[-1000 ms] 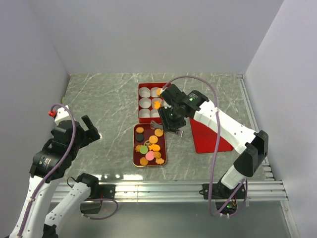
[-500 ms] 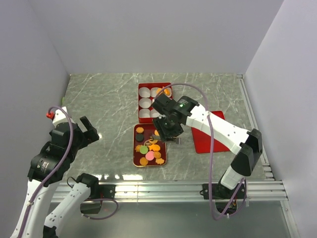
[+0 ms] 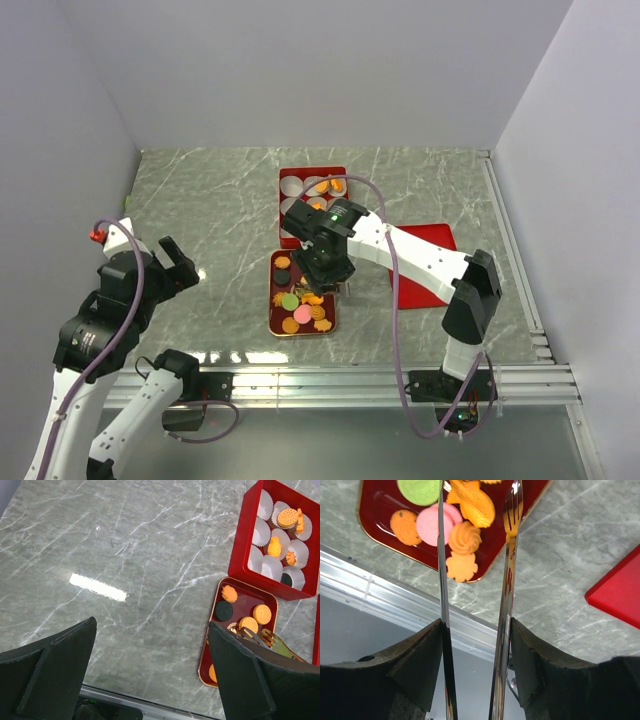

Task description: Pack the cookies

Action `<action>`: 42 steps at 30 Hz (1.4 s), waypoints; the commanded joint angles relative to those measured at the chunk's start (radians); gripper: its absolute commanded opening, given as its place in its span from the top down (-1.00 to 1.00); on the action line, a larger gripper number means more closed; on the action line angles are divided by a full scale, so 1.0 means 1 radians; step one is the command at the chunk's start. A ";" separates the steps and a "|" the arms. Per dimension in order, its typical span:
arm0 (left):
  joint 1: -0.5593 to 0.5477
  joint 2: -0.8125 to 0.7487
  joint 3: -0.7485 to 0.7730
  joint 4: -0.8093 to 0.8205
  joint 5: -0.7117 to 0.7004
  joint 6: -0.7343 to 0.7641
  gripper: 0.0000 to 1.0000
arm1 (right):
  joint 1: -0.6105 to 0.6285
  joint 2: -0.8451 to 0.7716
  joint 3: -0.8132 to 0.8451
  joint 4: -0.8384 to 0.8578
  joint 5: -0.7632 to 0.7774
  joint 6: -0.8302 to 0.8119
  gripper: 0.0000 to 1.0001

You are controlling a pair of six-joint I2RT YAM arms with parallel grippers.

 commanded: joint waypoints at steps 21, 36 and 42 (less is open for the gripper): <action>-0.003 -0.040 -0.007 0.037 -0.004 0.017 -0.99 | 0.050 0.111 0.144 -0.071 0.072 0.014 -0.23; -0.004 -0.062 -0.008 0.038 -0.002 0.019 -0.99 | 0.111 0.168 0.135 -0.097 0.150 0.037 -0.19; -0.007 -0.065 -0.010 0.041 0.001 0.020 -0.99 | 0.148 0.196 0.136 -0.109 0.198 0.046 -0.18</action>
